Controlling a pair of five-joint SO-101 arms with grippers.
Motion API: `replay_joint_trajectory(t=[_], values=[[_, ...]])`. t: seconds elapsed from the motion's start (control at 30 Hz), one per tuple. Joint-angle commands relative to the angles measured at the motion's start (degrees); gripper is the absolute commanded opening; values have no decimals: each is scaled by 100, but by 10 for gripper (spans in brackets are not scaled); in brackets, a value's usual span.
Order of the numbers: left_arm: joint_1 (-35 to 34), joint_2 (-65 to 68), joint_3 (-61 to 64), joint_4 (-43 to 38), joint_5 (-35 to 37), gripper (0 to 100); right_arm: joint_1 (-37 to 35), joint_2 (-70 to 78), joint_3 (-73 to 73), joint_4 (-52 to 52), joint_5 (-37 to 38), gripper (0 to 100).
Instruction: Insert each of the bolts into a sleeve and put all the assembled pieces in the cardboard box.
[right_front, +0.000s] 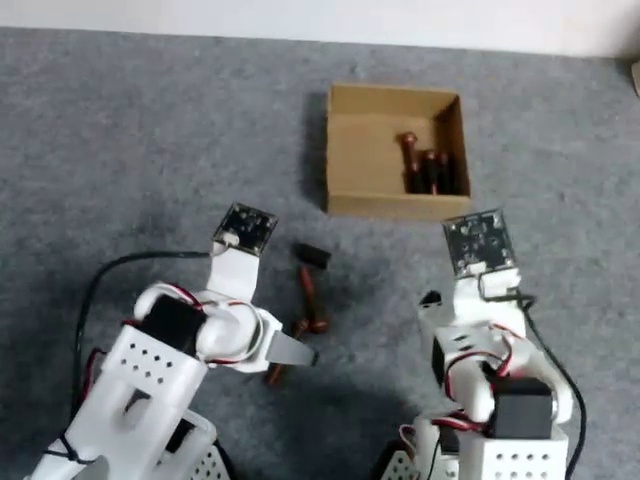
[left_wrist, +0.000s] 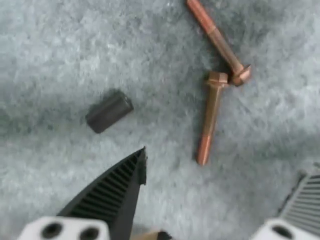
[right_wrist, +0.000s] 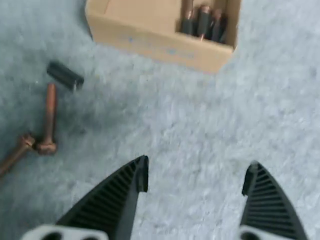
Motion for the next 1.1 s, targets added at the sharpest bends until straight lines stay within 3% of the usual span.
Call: replay_joint_trajectory(t=[0.0,0.17,0.43,0.6,0.73,1.07], values=[[66,-22,66,-316,0,435,40,-84,48,-321,79,285],[-198,-31,31,-387,545,435,-813,233,312,-690,88,285],[-2167,-4,163,-967,1213,435,-2211,2378,549,-2281,114,285],[-3002,-22,374,-1512,1389,435,-3090,3521,215,-2870,651,285],[-3213,-31,347,-1530,1363,435,-3451,4277,-295,-2932,1090,285],[-3398,-31,347,-1556,1354,435,-3468,6044,-1262,-3609,1653,285]])
